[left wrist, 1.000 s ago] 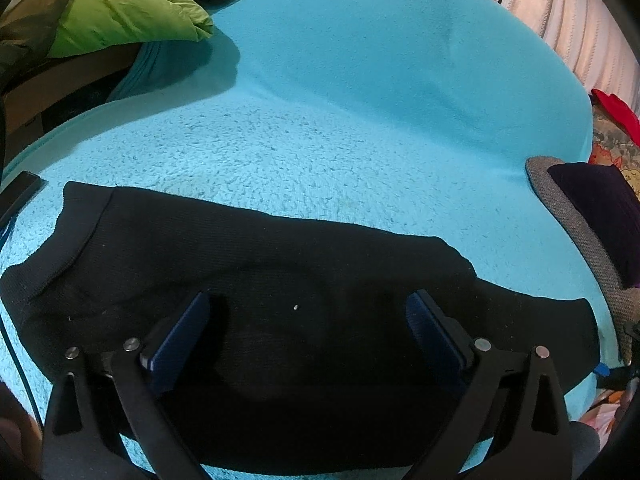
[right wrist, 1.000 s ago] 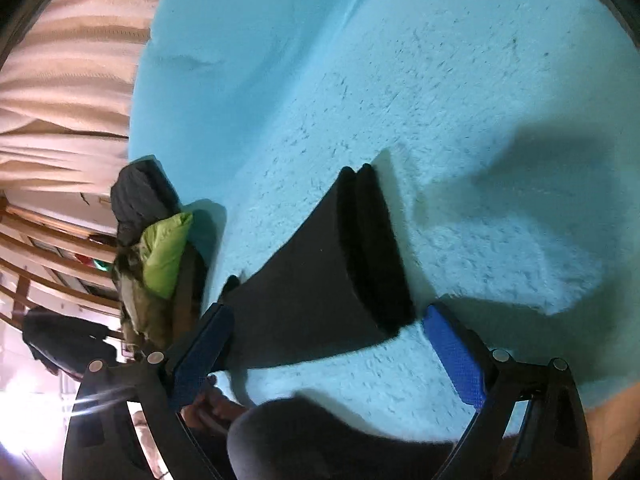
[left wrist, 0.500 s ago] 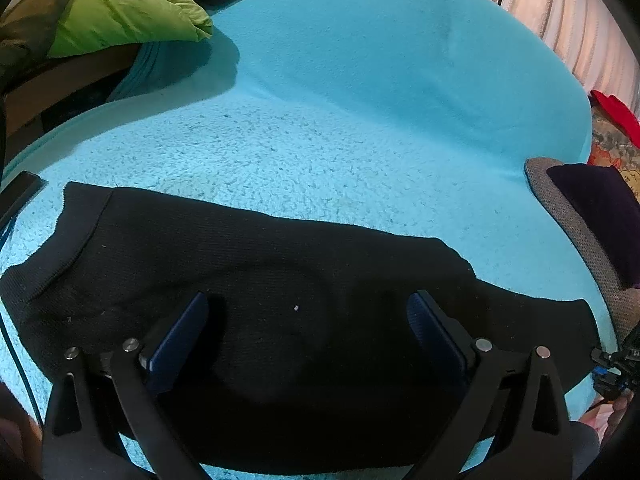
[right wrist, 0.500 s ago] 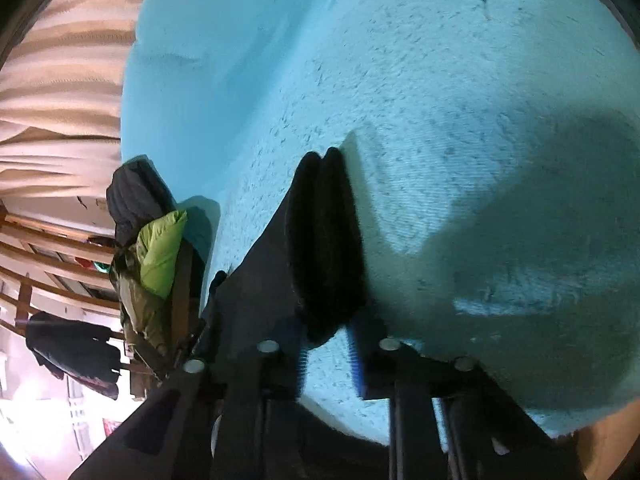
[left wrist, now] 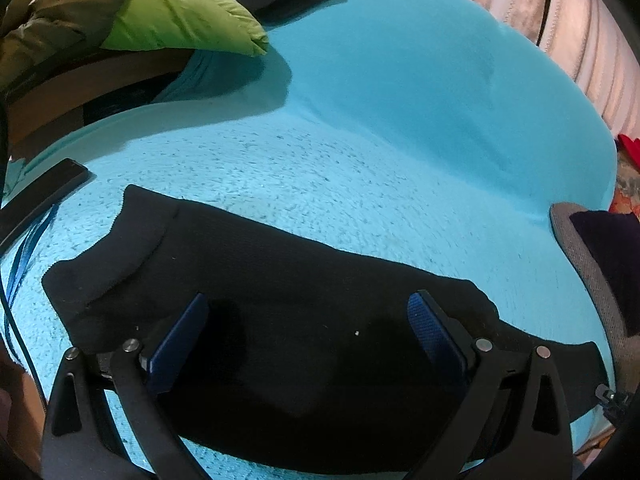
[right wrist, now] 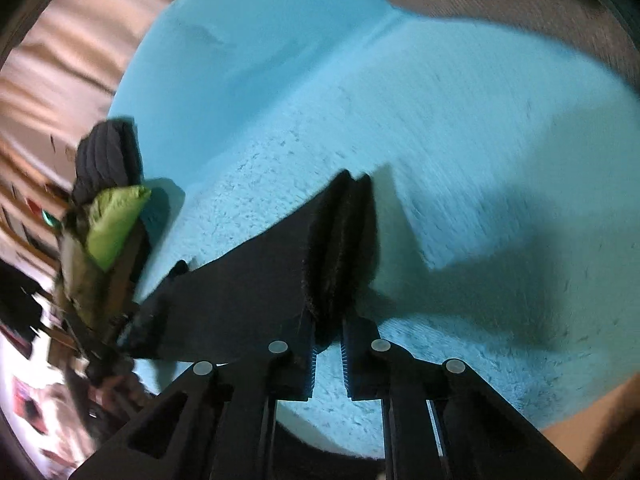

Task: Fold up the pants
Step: 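Close the left gripper on the pants edge beside the right gripper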

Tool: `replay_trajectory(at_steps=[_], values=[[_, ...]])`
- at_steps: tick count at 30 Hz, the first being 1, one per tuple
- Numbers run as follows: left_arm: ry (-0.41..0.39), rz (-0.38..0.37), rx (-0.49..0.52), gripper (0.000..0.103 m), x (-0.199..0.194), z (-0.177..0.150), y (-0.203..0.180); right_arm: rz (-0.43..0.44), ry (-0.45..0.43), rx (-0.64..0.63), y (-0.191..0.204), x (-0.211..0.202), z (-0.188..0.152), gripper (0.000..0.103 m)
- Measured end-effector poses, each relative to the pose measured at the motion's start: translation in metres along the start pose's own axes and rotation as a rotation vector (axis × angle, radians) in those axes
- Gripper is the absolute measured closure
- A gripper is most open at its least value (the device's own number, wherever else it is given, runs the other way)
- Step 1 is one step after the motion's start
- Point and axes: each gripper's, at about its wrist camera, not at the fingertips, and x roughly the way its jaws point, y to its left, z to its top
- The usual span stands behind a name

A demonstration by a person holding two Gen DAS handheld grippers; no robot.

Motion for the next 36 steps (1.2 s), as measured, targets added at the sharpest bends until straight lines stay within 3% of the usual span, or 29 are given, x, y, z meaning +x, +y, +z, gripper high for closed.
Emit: replay_trajectory(at_steps=[6, 11, 19, 28, 30, 33, 36], values=[[0.005, 0.006, -0.036, 0.003, 0.001, 0.002, 0.005, 0.051, 0.019, -0.225, 0.083, 0.015, -0.001, 0.094], [0.002, 0.020, -0.084, 0.003, -0.001, 0.003, 0.017, 0.140, 0.139, -0.386, 0.158, 0.059, -0.010, 0.094], [-0.025, 0.043, -0.138, 0.003, -0.006, 0.007, 0.029, 0.246, 0.253, -0.570, 0.240, 0.099, -0.033, 0.094], [-0.018, 0.044, -0.130, 0.003, -0.004, 0.008, 0.027, 0.174, 0.341, -0.611, 0.266, 0.140, -0.052, 0.093], [-0.018, 0.041, -0.120, 0.003, -0.004, 0.007, 0.024, 0.190, 0.356, -0.577, 0.266, 0.146, -0.050, 0.087], [-0.026, 0.019, -0.096, 0.003, -0.007, 0.004, 0.017, 0.269, 0.428, -0.575, 0.267, 0.147, -0.051, 0.068], [-0.054, -0.068, -0.054, 0.003, -0.015, 0.005, 0.006, 0.326, 0.387, -0.552, 0.255, 0.118, -0.036, 0.069]])
